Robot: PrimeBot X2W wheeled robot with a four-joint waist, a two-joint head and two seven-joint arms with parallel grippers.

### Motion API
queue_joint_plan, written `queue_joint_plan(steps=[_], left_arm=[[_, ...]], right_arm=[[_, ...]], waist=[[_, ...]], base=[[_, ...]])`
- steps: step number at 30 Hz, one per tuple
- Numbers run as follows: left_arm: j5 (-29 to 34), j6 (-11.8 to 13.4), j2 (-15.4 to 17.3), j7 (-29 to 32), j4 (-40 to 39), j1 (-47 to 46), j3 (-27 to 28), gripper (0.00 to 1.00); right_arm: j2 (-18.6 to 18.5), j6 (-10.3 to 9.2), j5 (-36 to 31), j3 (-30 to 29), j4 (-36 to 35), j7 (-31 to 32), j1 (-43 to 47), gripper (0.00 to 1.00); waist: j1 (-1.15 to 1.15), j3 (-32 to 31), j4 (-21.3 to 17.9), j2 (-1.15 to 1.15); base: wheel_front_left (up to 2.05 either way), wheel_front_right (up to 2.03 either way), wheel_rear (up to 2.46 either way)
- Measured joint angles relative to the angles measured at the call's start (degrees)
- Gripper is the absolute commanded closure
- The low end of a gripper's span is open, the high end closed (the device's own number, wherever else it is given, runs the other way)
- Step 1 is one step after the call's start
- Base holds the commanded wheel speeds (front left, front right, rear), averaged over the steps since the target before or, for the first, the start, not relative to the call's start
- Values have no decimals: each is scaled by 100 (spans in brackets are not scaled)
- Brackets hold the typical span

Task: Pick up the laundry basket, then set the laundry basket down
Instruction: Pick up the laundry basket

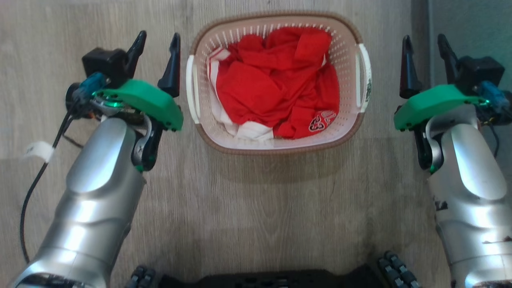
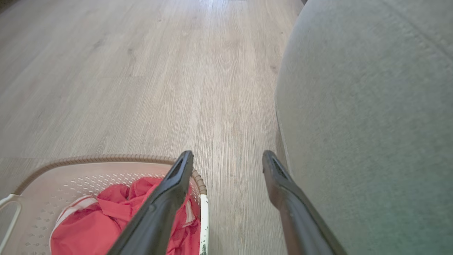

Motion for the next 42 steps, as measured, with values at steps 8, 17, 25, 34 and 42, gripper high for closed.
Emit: queue_joint_plan(steps=[8,17,25,34,42], left_arm=[[109,-204,-250,0,637,-370,-22,0],[97,-357,-422,0,1557,-837,-233,0],[-240,-359,-448,0,2165,-1187,-635,0],[-746,-359,-431,0,2547,-1546,-1155,0],[-1234,-359,-419,26,2728,-1743,-1572,0]], right_arm=[[7,0,-48,21,246,-9,-260,0],[13,0,-97,238,539,-16,-555,0],[15,0,79,492,946,-16,-755,0],[15,0,213,744,1463,-16,-1078,0],[14,0,453,947,1953,-16,-1367,0]], waist=[[0,532,-27,0],[-1,1020,-70,0],[-1,1227,-116,0],[-1,1452,-115,0],[-1,1575,-50,0]], base=[[0,0,0],[0,0,0],[0,0,0],[0,0,0],[0,0,0]])
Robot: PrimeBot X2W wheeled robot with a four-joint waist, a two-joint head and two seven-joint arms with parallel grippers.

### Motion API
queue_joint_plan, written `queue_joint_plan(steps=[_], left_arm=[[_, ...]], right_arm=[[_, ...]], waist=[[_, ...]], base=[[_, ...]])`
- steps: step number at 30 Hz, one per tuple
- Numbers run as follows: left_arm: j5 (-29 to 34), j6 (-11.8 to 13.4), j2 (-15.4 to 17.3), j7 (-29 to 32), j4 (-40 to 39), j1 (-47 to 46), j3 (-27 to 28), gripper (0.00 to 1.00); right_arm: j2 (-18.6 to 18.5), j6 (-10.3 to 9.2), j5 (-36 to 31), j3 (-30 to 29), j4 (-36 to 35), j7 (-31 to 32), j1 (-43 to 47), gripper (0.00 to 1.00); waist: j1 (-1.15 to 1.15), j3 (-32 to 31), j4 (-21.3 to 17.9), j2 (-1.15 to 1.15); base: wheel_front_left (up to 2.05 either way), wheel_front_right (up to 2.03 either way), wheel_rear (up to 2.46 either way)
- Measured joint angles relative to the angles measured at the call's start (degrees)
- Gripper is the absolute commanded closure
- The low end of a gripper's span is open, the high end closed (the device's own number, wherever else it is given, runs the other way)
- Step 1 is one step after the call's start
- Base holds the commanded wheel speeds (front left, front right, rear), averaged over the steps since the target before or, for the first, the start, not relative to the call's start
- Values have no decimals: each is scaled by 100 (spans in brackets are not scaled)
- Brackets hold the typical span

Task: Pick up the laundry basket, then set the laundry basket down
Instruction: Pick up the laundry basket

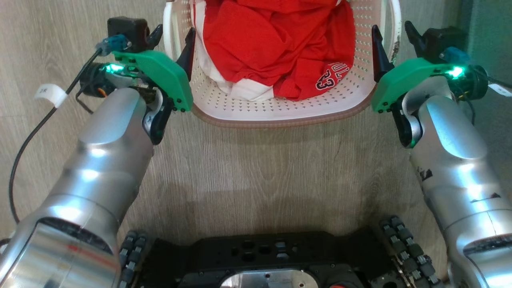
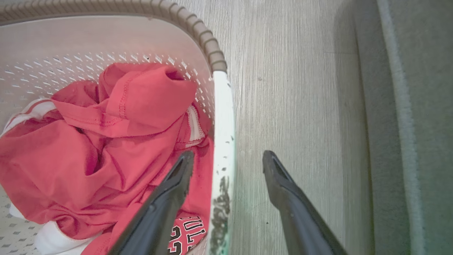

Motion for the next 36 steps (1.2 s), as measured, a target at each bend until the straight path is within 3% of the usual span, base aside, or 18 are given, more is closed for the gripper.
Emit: queue_joint_plan(steps=[3,4,5,28,36], left_arm=[[-159,0,5,1,23,-47,-160,0],[-220,0,5,13,25,-71,-202,67],[-304,0,12,59,19,-92,-263,100],[-1147,4,68,59,194,-211,-1103,100],[-1511,5,101,503,164,-211,-1424,100]], right_arm=[[1,0,100,76,230,0,-105,0],[1,0,148,101,315,0,-143,75],[1,0,165,126,380,0,-176,100],[51,1,153,180,918,-11,-366,100],[68,3,27,204,1481,0,-577,100]], waist=[[0,18,32,0],[0,23,40,0],[0,31,44,0],[0,-203,134,0],[0,-578,118,0]], base=[[0,0,0],[0,0,0],[0,0,0],[0,0,0],[0,0,0]])
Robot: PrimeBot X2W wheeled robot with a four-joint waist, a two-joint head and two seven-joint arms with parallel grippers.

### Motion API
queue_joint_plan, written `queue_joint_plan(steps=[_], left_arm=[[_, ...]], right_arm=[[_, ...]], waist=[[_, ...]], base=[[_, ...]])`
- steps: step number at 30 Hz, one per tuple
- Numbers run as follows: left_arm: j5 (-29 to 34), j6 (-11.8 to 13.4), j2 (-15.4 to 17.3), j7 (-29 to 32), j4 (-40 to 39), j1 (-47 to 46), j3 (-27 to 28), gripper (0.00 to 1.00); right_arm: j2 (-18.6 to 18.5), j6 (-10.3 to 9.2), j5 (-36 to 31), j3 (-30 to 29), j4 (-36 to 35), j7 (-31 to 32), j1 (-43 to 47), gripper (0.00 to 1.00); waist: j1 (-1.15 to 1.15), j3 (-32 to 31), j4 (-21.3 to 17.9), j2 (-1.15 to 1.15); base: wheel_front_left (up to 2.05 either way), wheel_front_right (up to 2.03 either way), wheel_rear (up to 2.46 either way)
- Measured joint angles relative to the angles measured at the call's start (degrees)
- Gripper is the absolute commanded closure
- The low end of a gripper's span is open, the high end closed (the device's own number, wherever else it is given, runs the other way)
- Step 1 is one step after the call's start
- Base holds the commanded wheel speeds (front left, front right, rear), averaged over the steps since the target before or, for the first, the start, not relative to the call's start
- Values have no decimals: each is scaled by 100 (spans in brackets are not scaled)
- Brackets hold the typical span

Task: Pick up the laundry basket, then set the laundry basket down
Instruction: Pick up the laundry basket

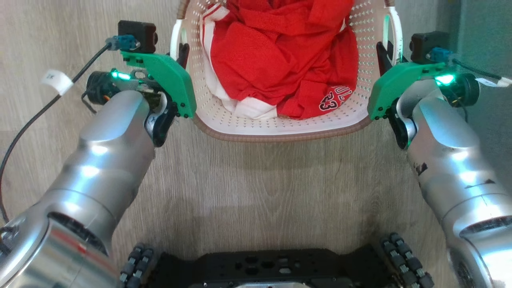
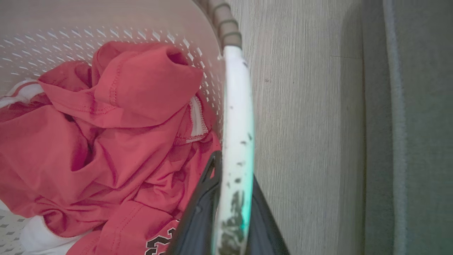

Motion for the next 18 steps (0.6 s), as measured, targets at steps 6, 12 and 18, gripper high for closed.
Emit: queue_joint_plan(steps=[6,12,18], left_arm=[[-293,0,91,294,-36,-3,-178,100],[-535,1,115,553,-18,-3,-334,100],[-803,1,153,856,2,27,-433,100]], right_arm=[[53,5,120,137,339,243,-224,100],[75,5,357,305,502,531,-252,100],[78,5,619,555,559,922,-248,100]], waist=[[0,-308,-10,0],[0,-665,-6,0],[0,-1092,-15,0]], base=[[0,0,0],[0,0,0],[0,0,0]])
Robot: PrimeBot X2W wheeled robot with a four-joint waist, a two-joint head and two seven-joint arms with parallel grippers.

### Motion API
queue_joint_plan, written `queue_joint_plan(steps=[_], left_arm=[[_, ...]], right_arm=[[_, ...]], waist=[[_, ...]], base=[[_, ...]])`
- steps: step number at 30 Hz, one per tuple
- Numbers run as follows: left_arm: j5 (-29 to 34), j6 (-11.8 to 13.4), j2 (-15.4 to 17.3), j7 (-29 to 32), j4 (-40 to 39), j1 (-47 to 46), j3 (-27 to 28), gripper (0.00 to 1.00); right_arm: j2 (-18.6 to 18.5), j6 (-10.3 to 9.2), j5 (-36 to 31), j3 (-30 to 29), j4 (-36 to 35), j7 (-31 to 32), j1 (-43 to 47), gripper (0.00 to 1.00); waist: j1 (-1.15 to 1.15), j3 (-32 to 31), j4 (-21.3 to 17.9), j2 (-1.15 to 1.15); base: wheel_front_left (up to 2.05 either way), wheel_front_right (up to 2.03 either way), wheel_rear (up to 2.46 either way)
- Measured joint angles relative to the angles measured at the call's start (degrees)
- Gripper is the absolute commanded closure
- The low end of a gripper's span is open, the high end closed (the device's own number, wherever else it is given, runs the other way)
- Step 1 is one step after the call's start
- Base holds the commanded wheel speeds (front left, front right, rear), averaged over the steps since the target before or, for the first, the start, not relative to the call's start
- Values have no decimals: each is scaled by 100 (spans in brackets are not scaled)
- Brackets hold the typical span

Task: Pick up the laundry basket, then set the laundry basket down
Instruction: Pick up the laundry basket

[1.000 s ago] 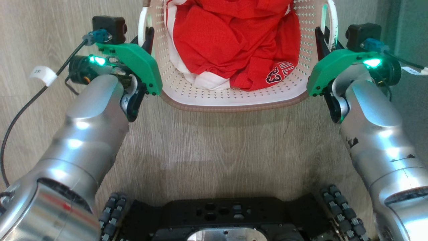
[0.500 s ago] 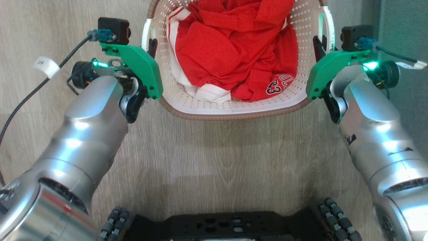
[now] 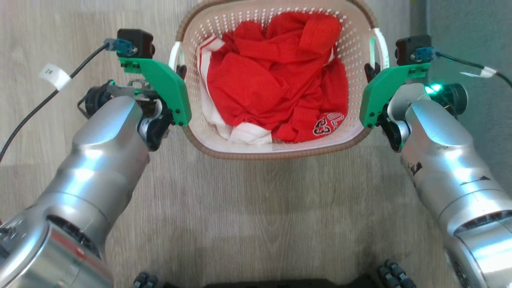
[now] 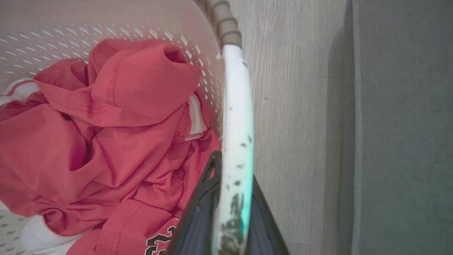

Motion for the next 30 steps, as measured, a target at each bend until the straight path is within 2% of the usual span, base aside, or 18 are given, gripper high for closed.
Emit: queue_joint_plan(steps=[17,30], left_arm=[[-657,-4,68,808,122,543,-290,100],[-996,-4,63,1385,236,949,-349,100]], right_arm=[[47,2,881,569,122,1293,414,100],[74,42,1098,725,179,1937,697,100]], waist=[[0,-1390,-92,0],[0,-2254,-111,0]], base=[[0,0,0],[0,0,0]])
